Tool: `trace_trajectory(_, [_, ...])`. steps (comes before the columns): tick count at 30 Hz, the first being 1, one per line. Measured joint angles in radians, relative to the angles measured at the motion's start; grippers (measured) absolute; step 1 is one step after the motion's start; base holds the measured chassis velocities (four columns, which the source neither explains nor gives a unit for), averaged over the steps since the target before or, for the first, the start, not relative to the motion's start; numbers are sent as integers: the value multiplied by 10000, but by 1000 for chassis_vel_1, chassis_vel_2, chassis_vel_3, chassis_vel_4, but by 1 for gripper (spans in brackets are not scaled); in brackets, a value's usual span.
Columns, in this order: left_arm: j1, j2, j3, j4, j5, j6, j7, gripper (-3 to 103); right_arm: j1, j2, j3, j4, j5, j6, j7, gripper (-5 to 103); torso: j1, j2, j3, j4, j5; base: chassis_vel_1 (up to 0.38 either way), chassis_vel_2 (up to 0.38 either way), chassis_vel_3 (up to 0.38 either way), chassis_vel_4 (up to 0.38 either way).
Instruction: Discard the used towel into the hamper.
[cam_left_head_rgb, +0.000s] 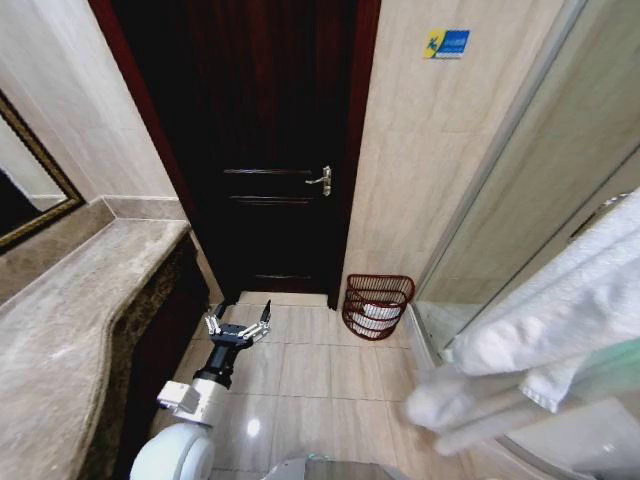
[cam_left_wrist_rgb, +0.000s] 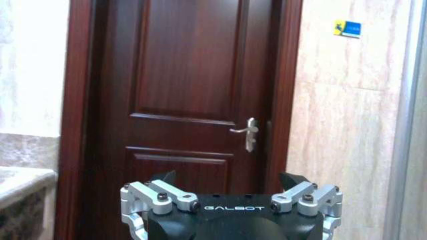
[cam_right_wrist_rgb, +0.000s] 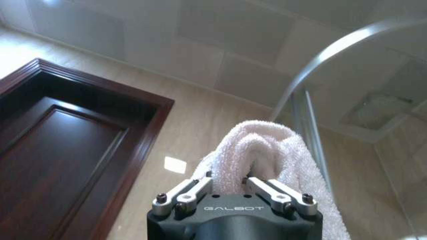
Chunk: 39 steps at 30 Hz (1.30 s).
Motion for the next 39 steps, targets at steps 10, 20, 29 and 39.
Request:
trace_trajectory(10, [0, 4, -3, 0, 0, 0, -2, 100, 128, -128, -153, -134, 7, 20, 81, 10, 0, 0, 0, 2, 1, 139, 126, -120, -138])
trace_trajectory(20, [0, -1, 1, 0, 0, 0, 0, 100, 613, -891, -441, -667, 105, -41, 46, 10, 0, 1, 0, -1, -2, -58, -41, 38, 23])
trace_trajectory(29, [0, 1, -1, 0, 0, 0, 0, 100, 998, -1415, -912, -1209, 75, -31, 219, 10, 0, 0, 0, 0, -2, 0, 0, 0, 0])
trace_trajectory(39, [0, 1, 0, 0, 0, 0, 0, 100, 1968, -2460, -2110, -2348, 120, -261, 526, 10, 0, 0, 0, -1, 0, 0, 0, 0, 0])
